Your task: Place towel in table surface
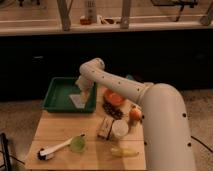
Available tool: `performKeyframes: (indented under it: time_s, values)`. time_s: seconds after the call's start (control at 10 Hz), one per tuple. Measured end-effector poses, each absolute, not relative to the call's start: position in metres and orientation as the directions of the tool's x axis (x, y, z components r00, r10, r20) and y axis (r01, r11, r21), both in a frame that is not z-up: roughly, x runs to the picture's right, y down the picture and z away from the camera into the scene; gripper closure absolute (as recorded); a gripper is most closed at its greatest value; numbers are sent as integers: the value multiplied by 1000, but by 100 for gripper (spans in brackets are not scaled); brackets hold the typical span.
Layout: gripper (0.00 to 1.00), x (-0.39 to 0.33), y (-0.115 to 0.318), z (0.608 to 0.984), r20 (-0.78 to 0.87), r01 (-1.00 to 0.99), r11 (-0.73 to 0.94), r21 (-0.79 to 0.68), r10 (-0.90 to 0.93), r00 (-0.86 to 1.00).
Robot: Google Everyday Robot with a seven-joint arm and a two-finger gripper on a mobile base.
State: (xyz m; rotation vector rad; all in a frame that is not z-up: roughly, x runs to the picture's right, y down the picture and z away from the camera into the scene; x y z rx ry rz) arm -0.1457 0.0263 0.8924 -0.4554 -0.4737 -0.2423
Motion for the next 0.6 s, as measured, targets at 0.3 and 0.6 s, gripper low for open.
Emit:
performKeyframes:
  time_s: [0.3,0.6]
  values:
    - [20,-149,33,894,491,344,852,-394,-121,863]
    - [20,-148,40,899,488,352,835,-423,-117,865]
